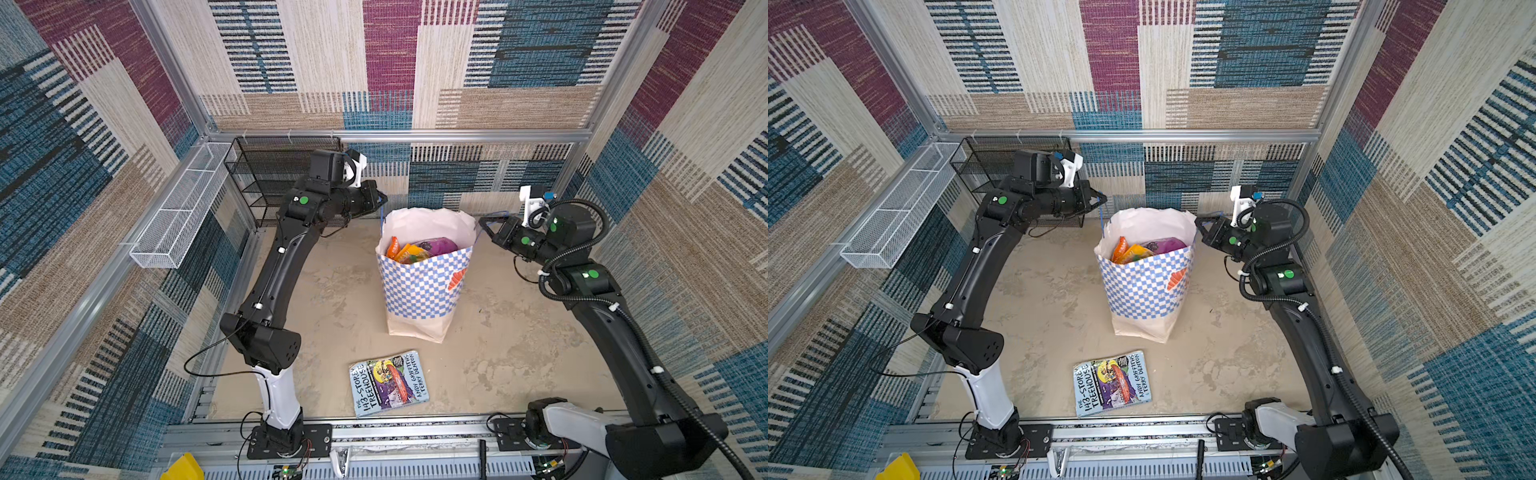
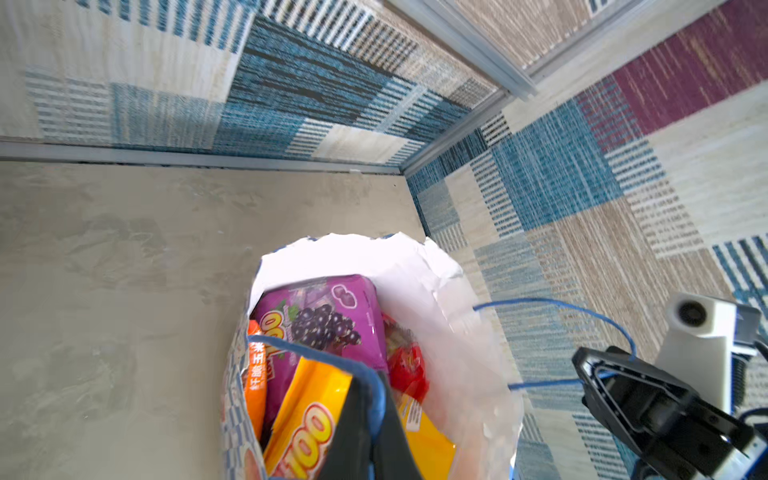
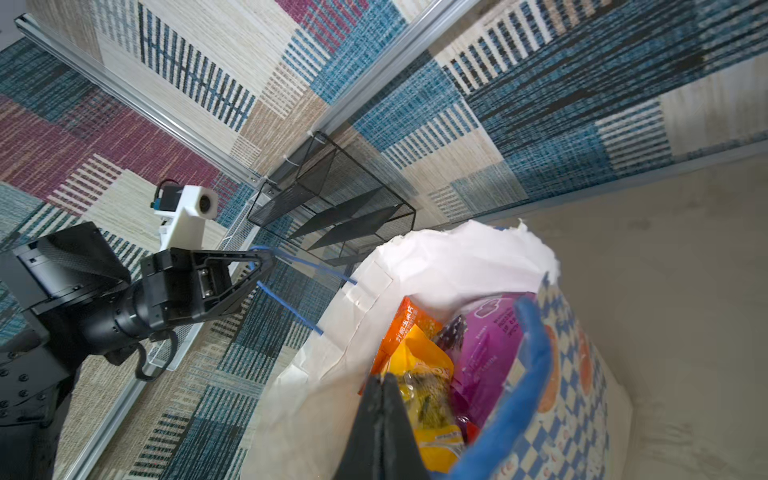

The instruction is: Place the snacks into the paper bag

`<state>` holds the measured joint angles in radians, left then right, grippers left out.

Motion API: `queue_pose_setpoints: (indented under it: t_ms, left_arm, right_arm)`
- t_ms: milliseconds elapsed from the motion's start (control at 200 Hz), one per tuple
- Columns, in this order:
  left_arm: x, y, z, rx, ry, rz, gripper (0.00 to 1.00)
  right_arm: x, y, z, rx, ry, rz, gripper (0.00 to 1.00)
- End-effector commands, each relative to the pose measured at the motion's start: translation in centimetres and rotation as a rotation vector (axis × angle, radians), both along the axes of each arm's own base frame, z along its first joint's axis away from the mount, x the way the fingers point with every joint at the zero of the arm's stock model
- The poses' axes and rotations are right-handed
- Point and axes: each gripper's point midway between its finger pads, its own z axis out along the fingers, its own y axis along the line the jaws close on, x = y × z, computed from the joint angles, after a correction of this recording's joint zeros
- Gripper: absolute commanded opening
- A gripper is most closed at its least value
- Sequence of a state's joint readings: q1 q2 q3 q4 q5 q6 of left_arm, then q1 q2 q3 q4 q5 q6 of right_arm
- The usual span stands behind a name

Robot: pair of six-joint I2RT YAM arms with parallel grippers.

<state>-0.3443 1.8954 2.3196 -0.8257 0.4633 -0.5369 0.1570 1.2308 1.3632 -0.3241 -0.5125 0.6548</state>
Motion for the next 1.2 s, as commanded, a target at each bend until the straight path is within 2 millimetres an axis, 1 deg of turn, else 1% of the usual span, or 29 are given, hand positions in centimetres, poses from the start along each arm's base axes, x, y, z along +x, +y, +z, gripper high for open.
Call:
queue_pose_setpoints:
  t_ms: [0,15,40,65,80,115,140,170,200,225,255,320,341,356,431,491,546,586,641,691,746,786,831,906,976,1017,1067,1122,1197]
  left_arm:
    - [-0.4,-1.1,6.6,-0.142,-0.175,-0.077,0.0]
    - [-1.0,-1.4,7.1,-0.157,-0.178,-0.11,0.0]
    - [-1.6,-1.4,7.8,-0.166,-0.19,-0.122,0.0]
    - [-1.9,-1.2,8.2,-0.169,-0.202,-0.122,0.0]
    - [-2.2,-1.1,8.6,-0.17,-0.213,-0.12,0.0]
    - [-2.4,-0.8,8.9,-0.165,-0.233,-0.106,0.0]
    - [-2.7,-0.5,9.0,-0.161,-0.246,-0.1,0.0]
    - [-2.6,0.2,9.1,-0.143,-0.273,-0.053,0.0]
    - [-2.2,0.6,8.3,-0.12,-0.274,-0.027,0.0]
    - [-2.3,1.2,8.3,-0.105,-0.287,0.001,0.0]
    - [-2.2,1.7,7.6,-0.085,-0.288,0.021,0.0]
    - [-2.3,2.3,6.6,-0.062,-0.293,0.039,0.0]
    - [-2.3,2.4,6.0,-0.056,-0.283,0.043,0.0]
    - [-2.3,2.5,5.7,-0.055,-0.279,0.047,0.0]
    - [-2.4,2.4,3.7,-0.059,-0.25,0.035,0.0]
    - [-2.4,2.2,1.8,-0.064,-0.215,0.026,0.0]
    - [-2.3,2.1,0.1,-0.067,-0.176,0.016,0.0]
    - [-2.3,1.9,-0.7,-0.069,-0.151,0.004,0.0]
    - [-2.1,1.8,-1.3,-0.074,-0.129,-0.006,0.0]
    - [-1.8,1.7,-1.2,-0.084,-0.118,-0.013,0.0]
    - [-1.5,1.6,0.0,-0.101,-0.128,-0.018,0.0]
    - [-1.5,1.5,1.2,-0.116,-0.146,-0.026,0.0]
    - [-1.5,1.4,2.5,-0.132,-0.165,-0.032,0.0]
    - [-1.9,1.4,4.9,-0.154,-0.209,-0.038,0.0]
    - [-2.6,1.6,6.3,-0.164,-0.245,-0.041,0.0]
    - [-3.0,1.8,6.4,-0.167,-0.258,-0.037,0.0]
    - [-3.3,2.1,5.9,-0.164,-0.264,-0.028,0.0]
    - [-3.6,2.3,4.5,-0.156,-0.259,-0.019,0.0]
    - [-3.6,2.4,1.2,-0.153,-0.202,-0.004,0.0]
  right_arm:
    - [0.4,1.8,8.4,0.063,-0.249,0.104,0.0]
    - [0.4,2.2,8.9,0.067,-0.258,0.122,0.0]
    - [0.3,2.7,9.5,0.072,-0.269,0.149,0.0]
    - [0.4,3.3,9.6,0.073,-0.269,0.168,0.0]
    - [0.3,3.5,10.4,0.077,-0.287,0.177,0.0]
    - [0.4,3.9,10.8,0.081,-0.294,0.186,0.0]
    - [0.7,4.1,10.7,0.083,-0.291,0.188,0.0]
    - [1.1,4.2,10.4,0.085,-0.28,0.192,0.0]
    - [1.4,4.4,10.0,0.083,-0.27,0.194,0.0]
    - [1.6,4.5,9.6,0.079,-0.261,0.198,0.0]
    - [1.8,4.6,9.2,0.075,-0.255,0.202,0.0]
    - [2.2,4.8,7.6,0.065,-0.227,0.211,0.0]
    - [2.3,4.9,7.3,0.061,-0.222,0.214,0.0]
    - [2.5,5.0,6.2,0.057,-0.197,0.217,0.0]
    - [2.6,5.1,3.4,0.046,-0.141,0.222,0.0]
    - [2.5,5.1,1.0,0.043,-0.095,0.22,0.0]
    - [2.1,5.1,-0.4,0.047,-0.07,0.222,0.0]
    - [1.7,5.1,-0.9,0.047,-0.061,0.224,0.0]
    - [1.5,5.0,-1.1,0.045,-0.059,0.22,0.0]
    - [1.6,4.8,-0.6,0.04,-0.068,0.208,0.0]
    - [1.8,4.8,0.6,0.03,-0.087,0.202,0.0]
    - [2.2,4.9,1.3,0.024,-0.094,0.209,0.0]
    - [2.3,5.1,2.7,0.026,-0.116,0.217,0.0]
    - [2.2,5.2,4.8,0.032,-0.153,0.226,0.0]
    - [1.8,5.1,6.0,0.039,-0.187,0.226,0.0]
    - [1.6,5.1,5.9,0.041,-0.195,0.229,0.0]
    - [1.3,5.2,5.4,0.046,-0.206,0.239,0.0]
    - [1.3,5.2,3.3,0.054,-0.177,0.236,0.0]
    - [1.2,5.4,0.0,0.058,-0.116,0.248,0.0]
